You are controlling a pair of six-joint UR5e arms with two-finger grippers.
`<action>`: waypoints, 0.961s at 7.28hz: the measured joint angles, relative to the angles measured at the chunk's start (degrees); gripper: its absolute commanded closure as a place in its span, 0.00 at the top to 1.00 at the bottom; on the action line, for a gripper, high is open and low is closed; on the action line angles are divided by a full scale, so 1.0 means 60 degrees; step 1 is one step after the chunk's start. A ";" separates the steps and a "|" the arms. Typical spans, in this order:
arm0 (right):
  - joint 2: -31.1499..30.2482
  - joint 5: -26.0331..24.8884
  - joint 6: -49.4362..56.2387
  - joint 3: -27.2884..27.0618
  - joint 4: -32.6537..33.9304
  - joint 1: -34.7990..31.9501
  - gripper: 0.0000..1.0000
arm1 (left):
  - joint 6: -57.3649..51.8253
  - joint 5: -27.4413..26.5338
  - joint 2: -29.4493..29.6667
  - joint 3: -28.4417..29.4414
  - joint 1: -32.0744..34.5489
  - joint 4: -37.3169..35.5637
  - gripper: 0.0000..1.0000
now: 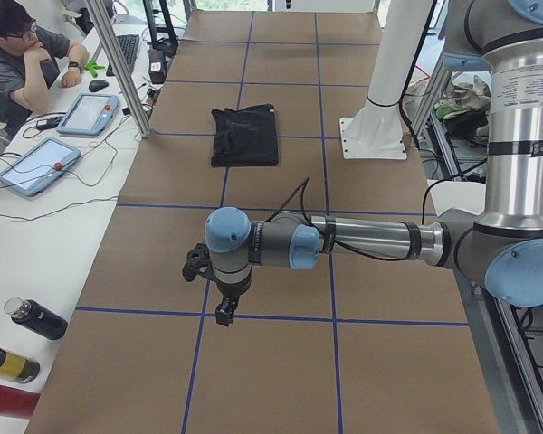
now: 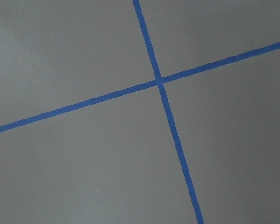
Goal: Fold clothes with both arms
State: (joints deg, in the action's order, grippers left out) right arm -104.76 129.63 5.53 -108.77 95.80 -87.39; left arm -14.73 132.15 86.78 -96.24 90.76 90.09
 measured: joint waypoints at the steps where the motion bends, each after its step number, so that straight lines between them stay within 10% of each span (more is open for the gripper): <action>1: 0.0000 0.0001 0.0000 -0.0001 0.0000 0.0001 1.00 | -0.0002 0.0002 0.0003 0.0071 -0.0005 0.0000 1.00; 7: 0.0012 0.0031 0.0001 -0.0018 -0.0013 0.0004 1.00 | 0.0008 0.0005 0.0009 0.0144 -0.0010 0.0000 1.00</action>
State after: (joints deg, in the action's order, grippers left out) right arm -104.69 129.81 5.54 -108.88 95.72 -87.36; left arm -14.68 132.18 86.83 -95.37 90.71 90.09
